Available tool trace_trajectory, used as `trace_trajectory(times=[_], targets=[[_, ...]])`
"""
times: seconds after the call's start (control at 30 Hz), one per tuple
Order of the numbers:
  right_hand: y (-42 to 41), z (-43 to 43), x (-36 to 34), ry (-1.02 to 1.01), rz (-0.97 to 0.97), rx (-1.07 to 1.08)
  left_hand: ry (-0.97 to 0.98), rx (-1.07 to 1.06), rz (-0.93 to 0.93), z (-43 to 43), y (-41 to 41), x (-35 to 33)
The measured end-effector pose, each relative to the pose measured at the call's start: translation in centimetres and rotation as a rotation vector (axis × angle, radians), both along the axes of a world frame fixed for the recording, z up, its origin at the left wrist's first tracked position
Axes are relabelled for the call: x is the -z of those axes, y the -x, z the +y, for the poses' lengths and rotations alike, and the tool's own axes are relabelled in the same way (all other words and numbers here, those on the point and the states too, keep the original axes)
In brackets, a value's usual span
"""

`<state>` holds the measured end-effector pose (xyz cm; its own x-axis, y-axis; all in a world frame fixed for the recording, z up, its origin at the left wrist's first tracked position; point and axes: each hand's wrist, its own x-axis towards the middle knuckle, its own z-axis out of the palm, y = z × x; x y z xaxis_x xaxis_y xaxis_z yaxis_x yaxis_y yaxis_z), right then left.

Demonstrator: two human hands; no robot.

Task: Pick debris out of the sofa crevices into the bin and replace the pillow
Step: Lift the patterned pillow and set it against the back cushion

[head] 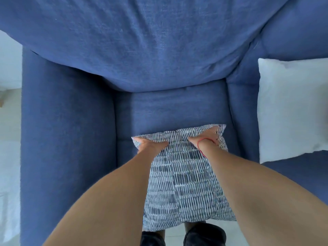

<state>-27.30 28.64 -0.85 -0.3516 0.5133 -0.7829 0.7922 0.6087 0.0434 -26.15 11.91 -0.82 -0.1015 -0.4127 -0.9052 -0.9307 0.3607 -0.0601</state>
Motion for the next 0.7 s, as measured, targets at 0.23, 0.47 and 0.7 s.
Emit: trace_trajectory(times=[0.23,0.47,0.7], targets=[[0.5,-0.2,-0.3,0.06,0.085,0.144,0.01,0.056,0.163,-2.0,0.9,0.1],[3.0,-2.0,-3.6,0.091,0.337,0.077,0.136,0.001,0.369,-3.9,3.1,-2.3],[8.3,-4.3,-9.3,0.174,0.57,0.06,0.169,-0.001,0.698,-6.1,7.3,-7.4]])
